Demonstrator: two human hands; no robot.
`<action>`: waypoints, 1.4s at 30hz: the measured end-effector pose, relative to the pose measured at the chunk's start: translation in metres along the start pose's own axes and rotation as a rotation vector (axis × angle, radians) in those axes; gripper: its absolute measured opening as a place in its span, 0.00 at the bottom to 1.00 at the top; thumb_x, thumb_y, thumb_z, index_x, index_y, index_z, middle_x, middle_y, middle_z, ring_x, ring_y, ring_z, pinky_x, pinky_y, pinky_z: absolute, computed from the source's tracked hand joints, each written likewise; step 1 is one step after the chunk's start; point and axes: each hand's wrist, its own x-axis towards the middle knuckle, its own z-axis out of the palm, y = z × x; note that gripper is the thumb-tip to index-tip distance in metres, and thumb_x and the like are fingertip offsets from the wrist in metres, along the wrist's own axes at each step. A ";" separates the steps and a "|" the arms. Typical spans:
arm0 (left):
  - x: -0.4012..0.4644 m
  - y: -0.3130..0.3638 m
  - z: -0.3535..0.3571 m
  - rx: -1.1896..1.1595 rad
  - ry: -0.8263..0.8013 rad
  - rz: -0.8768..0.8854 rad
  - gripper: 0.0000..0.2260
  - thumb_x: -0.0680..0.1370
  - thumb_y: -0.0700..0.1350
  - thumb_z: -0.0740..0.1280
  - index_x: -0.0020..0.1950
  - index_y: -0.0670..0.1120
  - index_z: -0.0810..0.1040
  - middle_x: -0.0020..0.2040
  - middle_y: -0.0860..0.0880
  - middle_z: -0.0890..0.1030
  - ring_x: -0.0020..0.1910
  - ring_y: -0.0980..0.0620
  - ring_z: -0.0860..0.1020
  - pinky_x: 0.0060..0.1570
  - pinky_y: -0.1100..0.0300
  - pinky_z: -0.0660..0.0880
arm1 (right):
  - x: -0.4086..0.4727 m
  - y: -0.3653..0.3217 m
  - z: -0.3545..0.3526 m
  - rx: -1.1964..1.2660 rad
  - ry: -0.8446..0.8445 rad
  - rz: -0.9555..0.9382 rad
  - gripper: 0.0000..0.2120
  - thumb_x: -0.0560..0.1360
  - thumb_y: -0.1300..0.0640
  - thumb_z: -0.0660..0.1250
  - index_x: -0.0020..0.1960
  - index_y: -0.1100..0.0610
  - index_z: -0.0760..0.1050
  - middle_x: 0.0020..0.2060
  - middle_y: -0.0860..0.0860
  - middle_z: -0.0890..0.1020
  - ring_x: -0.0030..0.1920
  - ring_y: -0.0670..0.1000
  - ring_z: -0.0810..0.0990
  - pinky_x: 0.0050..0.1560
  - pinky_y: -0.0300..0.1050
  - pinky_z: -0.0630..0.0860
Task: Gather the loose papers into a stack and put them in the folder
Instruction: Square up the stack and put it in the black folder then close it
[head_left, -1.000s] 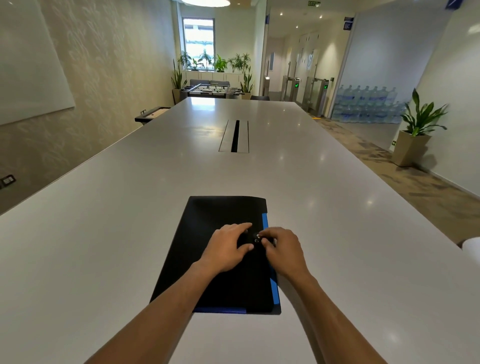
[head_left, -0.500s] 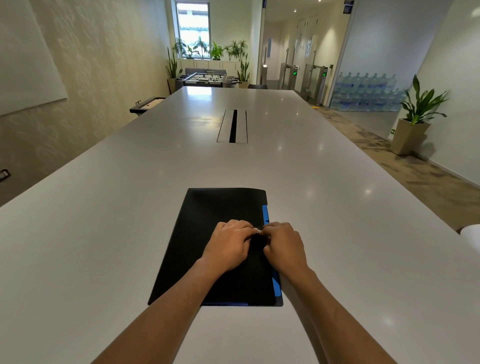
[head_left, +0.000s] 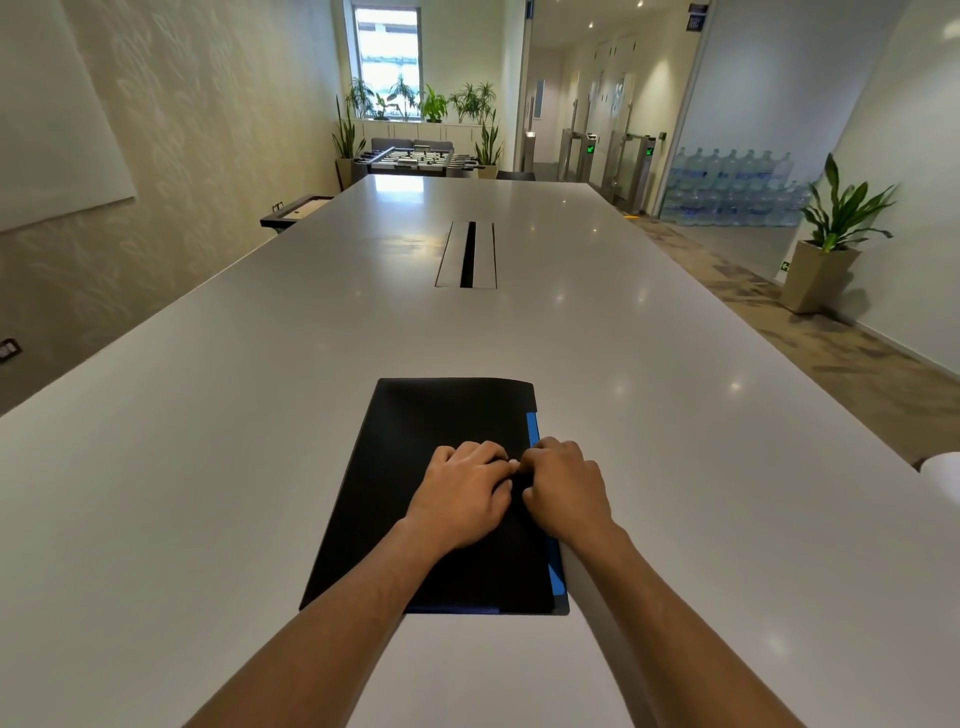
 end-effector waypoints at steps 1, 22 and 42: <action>-0.001 -0.001 -0.001 -0.014 -0.014 -0.006 0.17 0.79 0.57 0.55 0.63 0.57 0.76 0.62 0.55 0.75 0.61 0.55 0.72 0.61 0.53 0.63 | 0.000 0.000 -0.002 -0.001 -0.022 0.002 0.10 0.76 0.57 0.63 0.56 0.52 0.78 0.57 0.52 0.77 0.56 0.52 0.74 0.55 0.49 0.74; -0.040 -0.021 -0.062 -0.130 0.039 -0.870 0.30 0.74 0.63 0.66 0.73 0.53 0.65 0.70 0.44 0.70 0.66 0.41 0.71 0.61 0.41 0.70 | -0.042 -0.001 -0.012 0.296 0.016 0.389 0.26 0.74 0.37 0.64 0.63 0.54 0.72 0.51 0.50 0.81 0.45 0.48 0.77 0.35 0.38 0.66; -0.001 -0.081 -0.089 -1.053 0.194 -0.800 0.15 0.75 0.37 0.71 0.58 0.51 0.76 0.55 0.49 0.80 0.52 0.49 0.80 0.44 0.56 0.76 | 0.019 0.024 -0.018 1.322 -0.076 0.505 0.22 0.75 0.60 0.70 0.64 0.49 0.65 0.54 0.56 0.81 0.47 0.56 0.85 0.39 0.50 0.84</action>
